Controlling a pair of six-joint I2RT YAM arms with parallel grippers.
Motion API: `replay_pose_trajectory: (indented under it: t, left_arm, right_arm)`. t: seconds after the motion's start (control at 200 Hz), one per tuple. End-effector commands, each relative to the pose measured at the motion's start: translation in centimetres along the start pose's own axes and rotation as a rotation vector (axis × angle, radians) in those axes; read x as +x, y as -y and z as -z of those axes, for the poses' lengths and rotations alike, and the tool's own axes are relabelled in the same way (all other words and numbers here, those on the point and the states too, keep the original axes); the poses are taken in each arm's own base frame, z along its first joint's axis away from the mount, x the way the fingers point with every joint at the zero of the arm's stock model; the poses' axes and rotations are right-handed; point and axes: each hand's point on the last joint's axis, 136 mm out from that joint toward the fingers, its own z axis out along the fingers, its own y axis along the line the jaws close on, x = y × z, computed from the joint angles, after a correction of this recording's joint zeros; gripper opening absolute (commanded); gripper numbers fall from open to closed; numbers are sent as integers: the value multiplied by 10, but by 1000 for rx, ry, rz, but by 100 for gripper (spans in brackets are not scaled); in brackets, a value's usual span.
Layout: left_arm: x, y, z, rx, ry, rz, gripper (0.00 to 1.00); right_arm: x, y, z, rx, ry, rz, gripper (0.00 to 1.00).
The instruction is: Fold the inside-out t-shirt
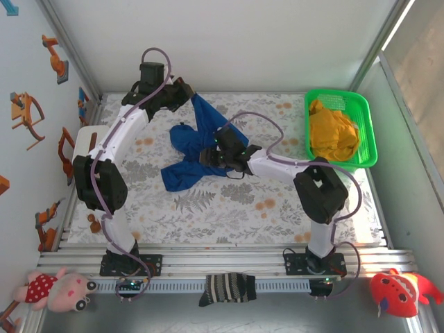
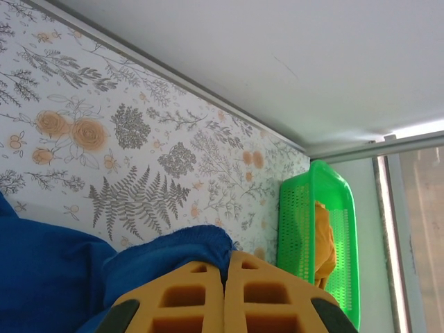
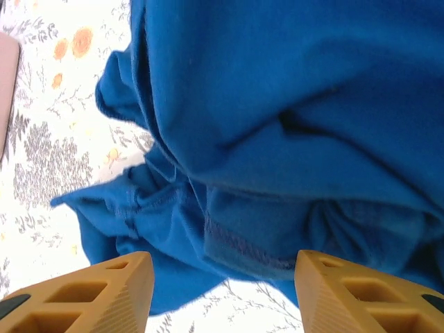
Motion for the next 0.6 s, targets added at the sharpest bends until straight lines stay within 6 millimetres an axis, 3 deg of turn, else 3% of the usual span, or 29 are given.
replay_pose_trajectory:
  t: [0.0,0.23,0.285,0.335,0.371,0.501,0.596]
  left_arm:
    - [-10,17,16,39,31,-34,0]
    - [-11,17,19,43,37,-32,0]
    - [-12,17,21,44,40,-32,0]
    - [-13,17,23,43,43,-31,0]
    - [-15,16,25,43,47,-29,0]
    - [-38,12,39,48,94,-18,0]
    - [-71,10,61,68,162,10,0]
  right_arm:
    - [-6,0,-11,32,27,-75,56]
    - [2,18,-38,122,11,-174,53]
    - [1,21,-39,136,19,-175,41]
    - [0,23,-38,141,21,-171,18]
    - [-4,23,-33,136,28,-164,0]
    - [-32,24,11,106,74,-111,0]
    - [-76,28,68,87,142,-61,0]
